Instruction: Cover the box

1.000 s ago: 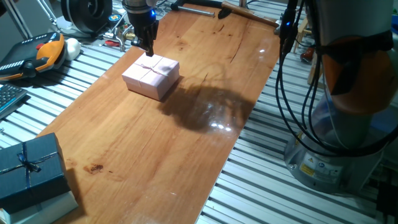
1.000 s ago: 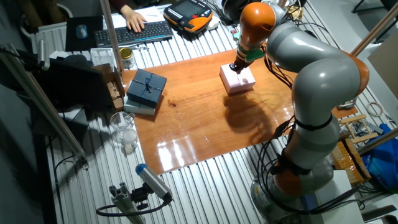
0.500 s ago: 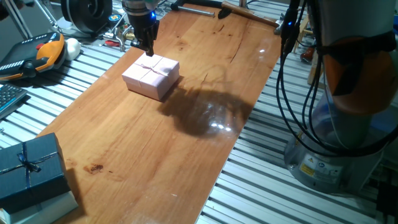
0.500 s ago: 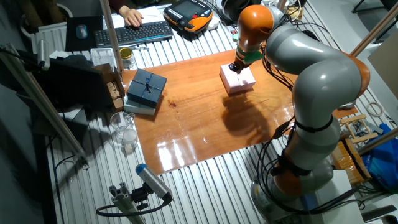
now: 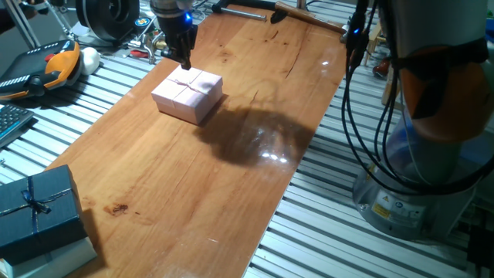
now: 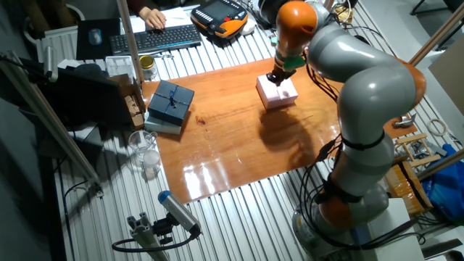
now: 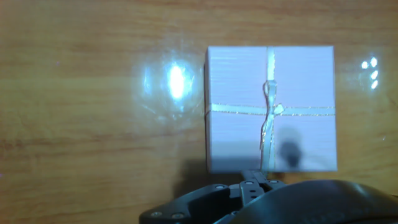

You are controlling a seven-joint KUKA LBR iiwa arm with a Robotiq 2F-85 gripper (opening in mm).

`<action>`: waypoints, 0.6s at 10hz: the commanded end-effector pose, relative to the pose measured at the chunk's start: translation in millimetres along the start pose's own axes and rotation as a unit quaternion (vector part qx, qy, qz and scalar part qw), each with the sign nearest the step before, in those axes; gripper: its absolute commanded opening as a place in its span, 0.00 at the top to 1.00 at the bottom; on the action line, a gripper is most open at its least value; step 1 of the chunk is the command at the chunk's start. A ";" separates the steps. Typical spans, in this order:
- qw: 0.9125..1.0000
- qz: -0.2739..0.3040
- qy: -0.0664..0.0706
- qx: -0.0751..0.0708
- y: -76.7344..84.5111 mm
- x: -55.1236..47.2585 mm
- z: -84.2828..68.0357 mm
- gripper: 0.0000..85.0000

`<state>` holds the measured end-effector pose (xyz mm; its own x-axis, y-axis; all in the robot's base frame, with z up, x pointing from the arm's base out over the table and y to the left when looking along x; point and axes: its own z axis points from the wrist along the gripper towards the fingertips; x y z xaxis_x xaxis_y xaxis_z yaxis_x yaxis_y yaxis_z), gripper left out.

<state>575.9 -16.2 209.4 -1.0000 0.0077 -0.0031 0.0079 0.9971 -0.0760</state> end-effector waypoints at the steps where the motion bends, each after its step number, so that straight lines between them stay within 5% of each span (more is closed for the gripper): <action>1: 1.000 0.000 0.002 0.000 -0.4 1.5 -0.4 1.00; 4: 1.000 0.000 -0.011 0.004 2.5 15.1 1.0 1.00; 6: 1.000 0.000 -0.017 0.001 3.3 21.4 -11.2 1.00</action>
<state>554.2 -12.2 220.8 -0.9993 0.0053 -0.0372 0.0081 0.9971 -0.0763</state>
